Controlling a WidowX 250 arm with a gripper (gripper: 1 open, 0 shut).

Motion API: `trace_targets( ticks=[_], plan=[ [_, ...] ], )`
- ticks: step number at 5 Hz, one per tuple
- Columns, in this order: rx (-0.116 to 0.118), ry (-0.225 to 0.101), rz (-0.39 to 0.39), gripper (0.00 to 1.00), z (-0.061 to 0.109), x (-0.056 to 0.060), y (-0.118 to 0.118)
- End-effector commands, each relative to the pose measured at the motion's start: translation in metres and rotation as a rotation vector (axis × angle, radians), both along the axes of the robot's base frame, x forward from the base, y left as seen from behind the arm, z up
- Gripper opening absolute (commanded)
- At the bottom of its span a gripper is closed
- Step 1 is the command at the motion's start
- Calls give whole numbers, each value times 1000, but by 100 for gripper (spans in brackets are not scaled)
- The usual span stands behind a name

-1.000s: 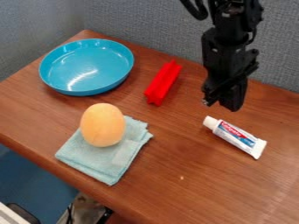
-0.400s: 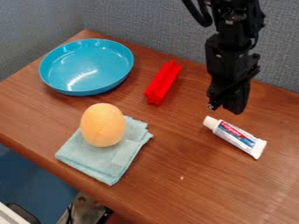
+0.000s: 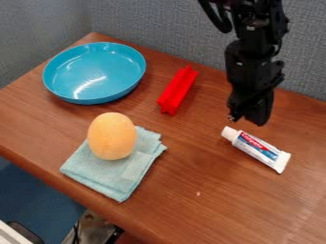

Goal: Put the toothpaste on the blue plate

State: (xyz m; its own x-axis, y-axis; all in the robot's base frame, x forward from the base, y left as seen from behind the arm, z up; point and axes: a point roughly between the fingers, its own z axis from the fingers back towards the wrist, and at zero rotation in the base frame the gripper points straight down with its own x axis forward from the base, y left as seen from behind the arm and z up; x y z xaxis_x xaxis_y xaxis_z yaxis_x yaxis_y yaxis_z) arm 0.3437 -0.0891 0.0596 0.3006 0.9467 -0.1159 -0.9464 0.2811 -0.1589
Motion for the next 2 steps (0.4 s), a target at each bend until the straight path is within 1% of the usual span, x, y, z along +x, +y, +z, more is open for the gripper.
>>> trace_targets(
  ticks=[1, 2],
  plan=[
    [-26, -54, 16, 0, 16, 10, 3],
    [-33, -60, 18, 0, 14, 12, 3]
  ],
)
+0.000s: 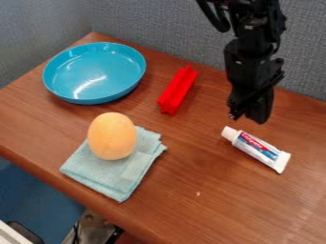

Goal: Put the toothpaste on the blue plate

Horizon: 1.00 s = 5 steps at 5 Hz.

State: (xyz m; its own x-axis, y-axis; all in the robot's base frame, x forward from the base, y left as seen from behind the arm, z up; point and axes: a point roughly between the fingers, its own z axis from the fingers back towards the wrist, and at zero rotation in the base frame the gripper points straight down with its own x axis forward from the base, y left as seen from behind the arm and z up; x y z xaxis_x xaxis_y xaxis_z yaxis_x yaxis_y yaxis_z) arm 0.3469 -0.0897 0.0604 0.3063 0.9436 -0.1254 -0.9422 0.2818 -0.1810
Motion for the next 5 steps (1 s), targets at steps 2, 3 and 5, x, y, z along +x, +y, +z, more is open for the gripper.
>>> trace_targets(
  ticks=[2, 3, 5],
  plan=[
    [-25, -51, 17, 0, 8, 8, 2],
    [-22, -50, 18, 0, 3, 5, 2],
    [-33, -59, 14, 0, 7, 3, 7]
  ],
)
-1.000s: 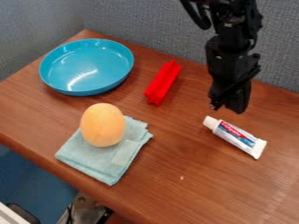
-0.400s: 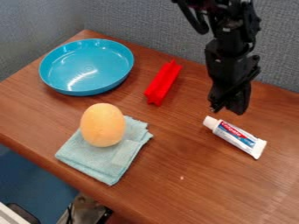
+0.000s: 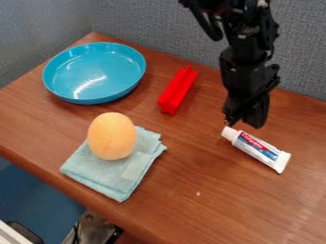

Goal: Put the toothpaste on the blue plate

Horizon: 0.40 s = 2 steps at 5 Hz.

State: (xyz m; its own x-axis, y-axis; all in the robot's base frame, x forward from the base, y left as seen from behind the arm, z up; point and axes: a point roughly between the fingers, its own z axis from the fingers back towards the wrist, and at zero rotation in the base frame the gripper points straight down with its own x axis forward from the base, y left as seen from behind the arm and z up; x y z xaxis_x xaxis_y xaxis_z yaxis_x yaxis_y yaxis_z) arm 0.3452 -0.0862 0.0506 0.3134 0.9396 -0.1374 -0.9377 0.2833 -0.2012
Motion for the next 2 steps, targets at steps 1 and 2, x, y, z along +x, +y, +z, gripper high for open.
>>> trace_targets(
  ticks=[1, 2],
  plan=[
    [-27, -45, 16, 0, 21, 4, 6],
    [-35, -45, 13, 0, 24, 4, 8]
  ],
)
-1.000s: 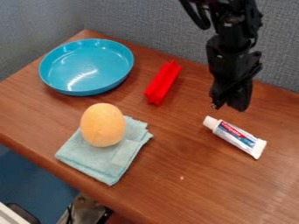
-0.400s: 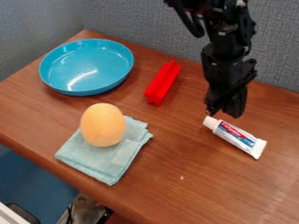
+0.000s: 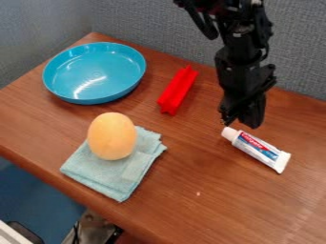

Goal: Put the toothpaste on the blue plate

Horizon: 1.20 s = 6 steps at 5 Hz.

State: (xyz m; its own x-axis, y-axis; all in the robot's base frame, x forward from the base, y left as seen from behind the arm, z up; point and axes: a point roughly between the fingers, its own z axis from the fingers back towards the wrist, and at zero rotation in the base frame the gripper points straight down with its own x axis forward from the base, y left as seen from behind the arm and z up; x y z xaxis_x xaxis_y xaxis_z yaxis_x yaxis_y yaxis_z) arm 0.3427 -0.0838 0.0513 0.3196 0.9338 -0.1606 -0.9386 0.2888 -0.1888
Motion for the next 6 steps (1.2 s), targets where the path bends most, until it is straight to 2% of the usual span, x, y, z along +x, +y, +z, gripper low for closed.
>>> trace_targets(
  ticks=[1, 3, 4, 5, 6],
  plan=[
    [-26, -66, 22, 0, 28, 7, 8],
    [-68, -70, 17, 0, 49, 7, 19],
    [-92, -67, 12, 0, 63, 3, 26],
    [-91, -66, -25, 100, 57, 2, 19],
    [-72, -77, -48, 100, 48, -6, 15]
  ],
)
